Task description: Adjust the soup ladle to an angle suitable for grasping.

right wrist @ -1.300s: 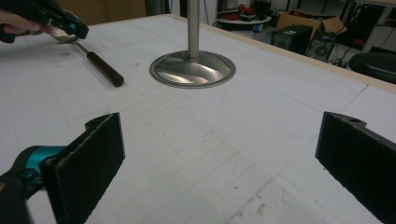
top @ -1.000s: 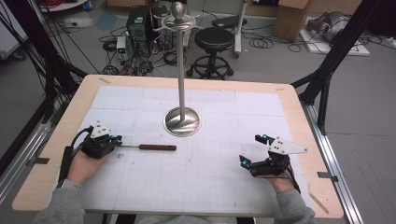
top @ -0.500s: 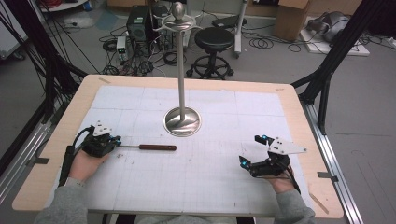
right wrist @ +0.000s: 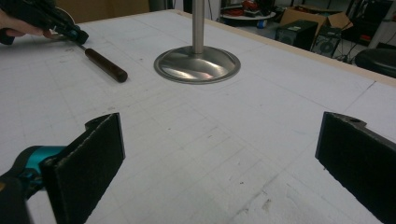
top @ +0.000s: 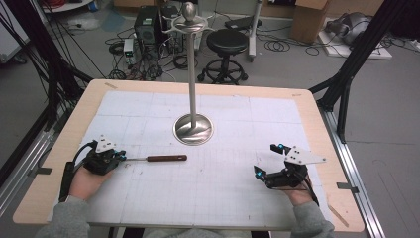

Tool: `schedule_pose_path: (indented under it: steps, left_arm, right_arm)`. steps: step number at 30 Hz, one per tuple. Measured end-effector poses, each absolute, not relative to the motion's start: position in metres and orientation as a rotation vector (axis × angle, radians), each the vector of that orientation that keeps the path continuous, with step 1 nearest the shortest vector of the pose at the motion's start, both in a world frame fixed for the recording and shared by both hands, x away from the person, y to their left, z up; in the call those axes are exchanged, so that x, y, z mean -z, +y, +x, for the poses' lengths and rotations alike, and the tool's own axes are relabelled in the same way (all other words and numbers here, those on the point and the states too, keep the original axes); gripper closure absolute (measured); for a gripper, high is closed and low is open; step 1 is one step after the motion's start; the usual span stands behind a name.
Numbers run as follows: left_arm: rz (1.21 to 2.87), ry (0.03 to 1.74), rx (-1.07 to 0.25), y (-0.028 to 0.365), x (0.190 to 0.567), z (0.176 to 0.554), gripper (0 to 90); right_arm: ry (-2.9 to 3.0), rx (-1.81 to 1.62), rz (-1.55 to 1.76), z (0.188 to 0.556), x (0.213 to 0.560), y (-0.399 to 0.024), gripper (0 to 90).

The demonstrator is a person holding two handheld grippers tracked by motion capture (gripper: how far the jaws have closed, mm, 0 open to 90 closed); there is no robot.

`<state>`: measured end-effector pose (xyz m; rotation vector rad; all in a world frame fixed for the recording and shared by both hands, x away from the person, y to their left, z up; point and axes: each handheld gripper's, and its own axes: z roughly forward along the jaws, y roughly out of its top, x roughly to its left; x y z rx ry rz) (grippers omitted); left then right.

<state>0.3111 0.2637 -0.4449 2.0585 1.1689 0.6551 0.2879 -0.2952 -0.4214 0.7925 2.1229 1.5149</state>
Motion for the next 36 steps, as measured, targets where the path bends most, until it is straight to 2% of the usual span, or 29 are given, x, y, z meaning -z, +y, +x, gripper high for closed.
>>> schedule_pose_path:
  steps: [36]
  left_arm:
    - [2.063,1.230,-0.643,0.255,0.441,0.253,89.5]
  right_arm:
    - [2.113,-1.520,0.800,0.288,0.420,-0.295,0.3]
